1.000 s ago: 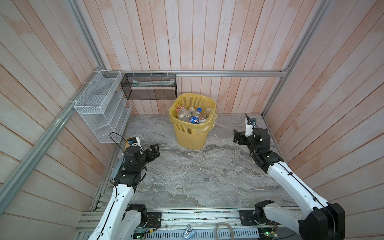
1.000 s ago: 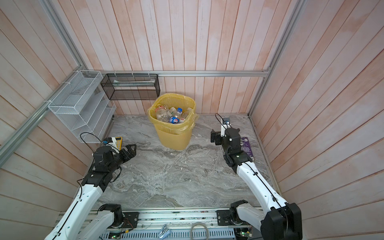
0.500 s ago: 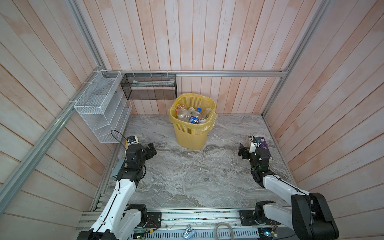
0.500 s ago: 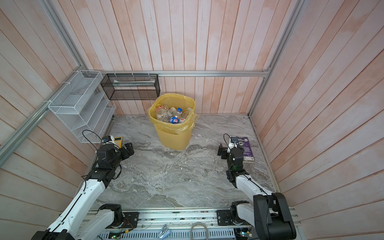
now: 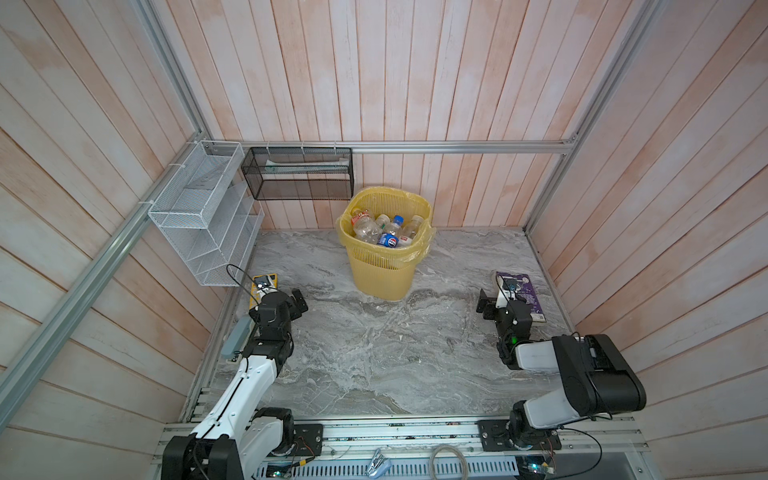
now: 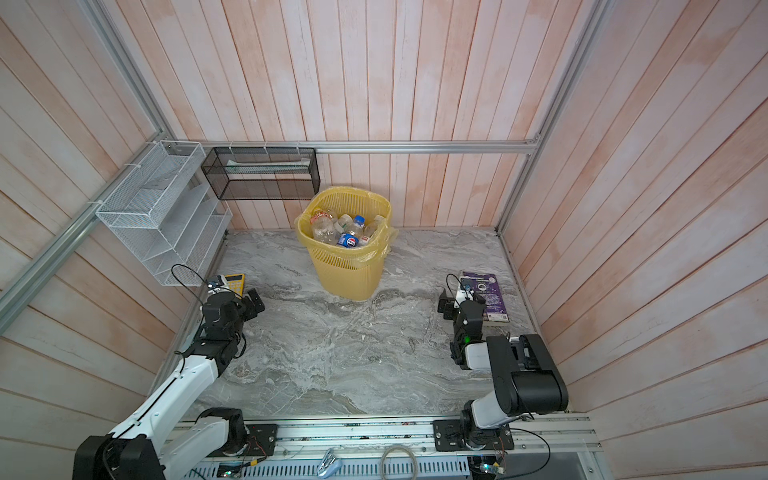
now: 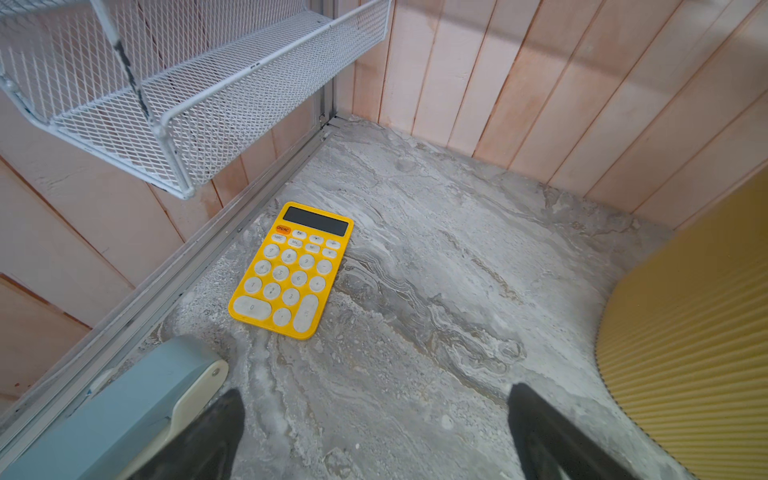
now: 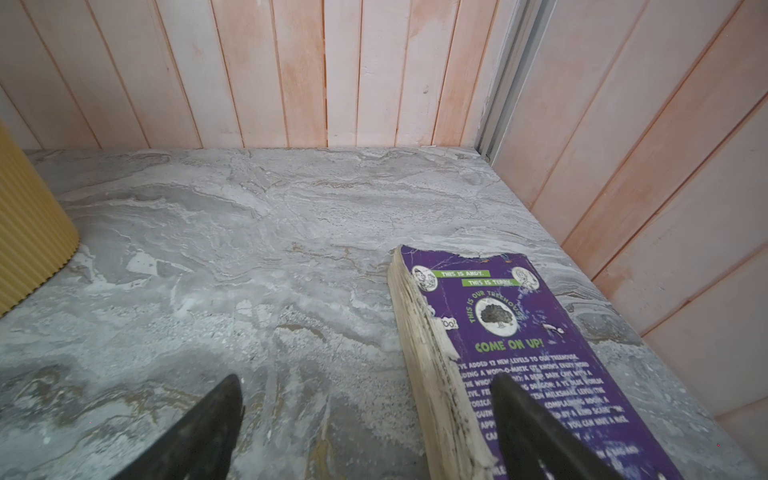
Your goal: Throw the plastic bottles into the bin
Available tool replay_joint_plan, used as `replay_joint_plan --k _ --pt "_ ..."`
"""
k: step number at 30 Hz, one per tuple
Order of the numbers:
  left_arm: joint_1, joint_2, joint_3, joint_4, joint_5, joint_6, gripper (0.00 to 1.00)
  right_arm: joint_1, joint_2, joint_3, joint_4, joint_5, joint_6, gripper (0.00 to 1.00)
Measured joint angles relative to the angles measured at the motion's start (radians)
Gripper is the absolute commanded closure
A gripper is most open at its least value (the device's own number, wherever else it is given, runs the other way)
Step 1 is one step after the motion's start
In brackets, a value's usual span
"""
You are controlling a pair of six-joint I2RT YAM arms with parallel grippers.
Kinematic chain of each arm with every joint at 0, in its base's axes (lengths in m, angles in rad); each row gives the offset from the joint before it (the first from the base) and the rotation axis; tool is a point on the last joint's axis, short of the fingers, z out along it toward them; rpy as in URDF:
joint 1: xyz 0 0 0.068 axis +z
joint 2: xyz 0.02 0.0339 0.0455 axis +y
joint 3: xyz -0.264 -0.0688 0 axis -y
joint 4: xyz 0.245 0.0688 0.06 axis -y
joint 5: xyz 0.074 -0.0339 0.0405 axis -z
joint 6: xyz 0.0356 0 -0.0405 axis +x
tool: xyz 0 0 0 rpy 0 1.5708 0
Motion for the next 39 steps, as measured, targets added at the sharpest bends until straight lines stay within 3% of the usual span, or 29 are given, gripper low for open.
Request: replay_joint_plan --k 10,18,24,39 --pt "0.003 0.208 -0.251 0.553 -0.104 0.072 0.0 -0.051 0.013 -0.063 0.156 -0.109 0.014 0.0" --pt "0.017 0.395 -0.281 0.953 -0.031 0.167 0.0 -0.051 0.015 -0.067 0.194 -0.132 0.014 0.0" --pt "0.018 0.511 -0.279 1.097 0.081 0.227 0.0 -0.051 0.015 -0.067 0.197 -0.132 0.014 0.0" --pt "0.033 0.52 -0.218 1.054 0.137 0.24 0.0 -0.051 0.015 -0.067 0.202 -0.132 0.014 0.0"
